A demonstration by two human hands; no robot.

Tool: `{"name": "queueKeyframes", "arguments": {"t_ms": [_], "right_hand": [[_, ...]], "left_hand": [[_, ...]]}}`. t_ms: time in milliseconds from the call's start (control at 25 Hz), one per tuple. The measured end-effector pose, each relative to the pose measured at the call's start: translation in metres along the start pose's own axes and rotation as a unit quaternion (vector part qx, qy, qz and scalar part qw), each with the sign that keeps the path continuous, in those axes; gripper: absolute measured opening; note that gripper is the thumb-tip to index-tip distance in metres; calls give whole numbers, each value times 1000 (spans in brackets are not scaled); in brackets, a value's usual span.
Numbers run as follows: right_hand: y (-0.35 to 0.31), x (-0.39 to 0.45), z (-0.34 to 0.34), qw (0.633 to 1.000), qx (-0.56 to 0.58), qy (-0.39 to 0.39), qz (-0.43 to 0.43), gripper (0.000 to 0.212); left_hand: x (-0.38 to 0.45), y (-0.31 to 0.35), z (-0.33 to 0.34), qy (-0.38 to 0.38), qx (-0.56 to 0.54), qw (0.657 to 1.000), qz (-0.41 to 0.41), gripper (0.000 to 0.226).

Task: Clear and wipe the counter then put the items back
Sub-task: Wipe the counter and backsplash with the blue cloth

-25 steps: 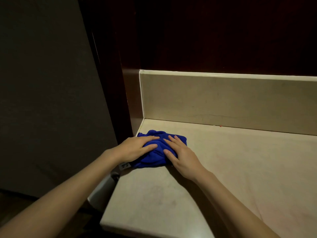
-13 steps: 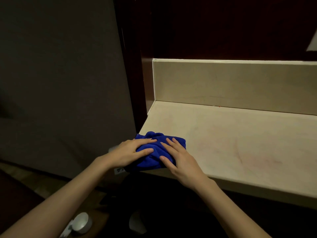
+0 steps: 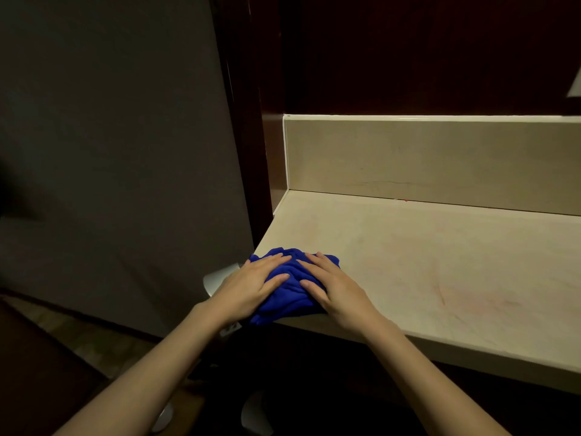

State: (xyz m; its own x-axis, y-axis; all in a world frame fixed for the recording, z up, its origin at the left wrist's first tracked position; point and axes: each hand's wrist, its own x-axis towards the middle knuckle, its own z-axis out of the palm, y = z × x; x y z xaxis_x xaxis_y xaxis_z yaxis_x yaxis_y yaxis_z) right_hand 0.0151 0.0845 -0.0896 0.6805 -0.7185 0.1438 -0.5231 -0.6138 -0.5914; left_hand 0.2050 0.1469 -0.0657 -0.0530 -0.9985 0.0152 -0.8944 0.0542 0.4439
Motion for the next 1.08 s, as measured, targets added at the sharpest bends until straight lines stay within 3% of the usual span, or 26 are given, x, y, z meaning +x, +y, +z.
{"name": "queueKeyframes", "arguments": {"t_ms": [800, 1080], "right_hand": [[152, 225, -70, 999, -17, 8, -33, 41], [157, 234, -67, 998, -3, 46, -33, 40]], "left_hand": [[248, -23, 3, 93, 64, 989, -97, 51], [265, -34, -4, 89, 47, 992, -73, 50]]}}
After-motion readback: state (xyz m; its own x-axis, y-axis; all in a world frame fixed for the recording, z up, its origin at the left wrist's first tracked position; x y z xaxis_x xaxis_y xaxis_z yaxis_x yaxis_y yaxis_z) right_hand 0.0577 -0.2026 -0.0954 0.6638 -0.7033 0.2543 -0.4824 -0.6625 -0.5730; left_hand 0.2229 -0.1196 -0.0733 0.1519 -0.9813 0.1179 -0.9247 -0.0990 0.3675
